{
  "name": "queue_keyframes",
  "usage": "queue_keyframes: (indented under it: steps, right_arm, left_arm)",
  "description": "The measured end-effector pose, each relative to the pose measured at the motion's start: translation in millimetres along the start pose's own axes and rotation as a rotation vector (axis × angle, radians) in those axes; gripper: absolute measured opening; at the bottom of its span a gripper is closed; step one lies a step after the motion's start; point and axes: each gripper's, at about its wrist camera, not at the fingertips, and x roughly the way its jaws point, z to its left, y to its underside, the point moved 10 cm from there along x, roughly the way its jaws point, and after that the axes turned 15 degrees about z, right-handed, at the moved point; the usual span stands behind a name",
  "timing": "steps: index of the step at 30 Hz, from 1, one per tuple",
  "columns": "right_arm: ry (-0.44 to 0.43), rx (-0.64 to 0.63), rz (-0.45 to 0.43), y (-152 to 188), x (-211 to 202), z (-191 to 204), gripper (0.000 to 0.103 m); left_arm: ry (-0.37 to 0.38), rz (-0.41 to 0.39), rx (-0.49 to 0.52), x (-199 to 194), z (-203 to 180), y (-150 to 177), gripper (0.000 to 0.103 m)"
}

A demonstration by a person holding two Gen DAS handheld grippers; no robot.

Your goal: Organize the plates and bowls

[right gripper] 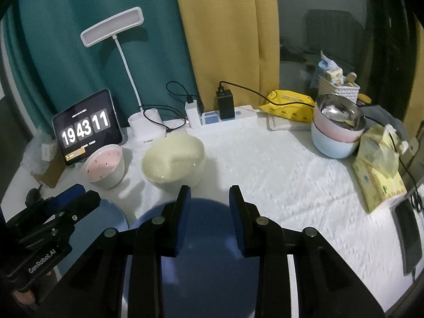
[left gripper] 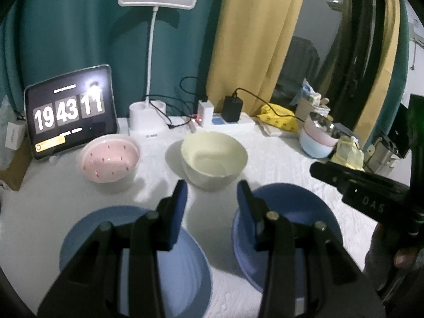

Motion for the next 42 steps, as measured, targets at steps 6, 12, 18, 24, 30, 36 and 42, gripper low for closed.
queue_keyframes:
  steps: [6, 12, 18, 24, 30, 36, 42]
  right_arm:
    - [-0.002, -0.017, 0.016, -17, 14, 4, 0.031]
    - [-0.008, -0.027, 0.041, -29, 34, 9, 0.031]
    - [-0.007, -0.026, 0.071, -37, 52, 9, 0.031]
    - [-0.011, -0.025, 0.096, -43, 67, 11, 0.031]
    - [-0.025, -0.006, 0.124, -50, 85, 11, 0.031]
    - [-0.024, 0.036, 0.186, -52, 110, 4, 0.031]
    - [-0.051, 0.074, 0.256, -49, 132, -1, 0.031]
  left_arm:
    - [-0.005, 0.010, -0.018, 12, 7, -15, 0.040]
    - [-0.010, 0.020, -0.024, 27, 13, -29, 0.040]
    - [-0.016, 0.028, -0.034, 38, 21, -43, 0.040]
    - [-0.022, 0.046, -0.047, 51, 29, -51, 0.040]
    - [-0.008, 0.084, -0.070, 70, 35, -58, 0.040]
    - [-0.008, 0.151, -0.098, 100, 42, -59, 0.040]
    - [-0.017, 0.199, -0.111, 127, 47, -56, 0.040]
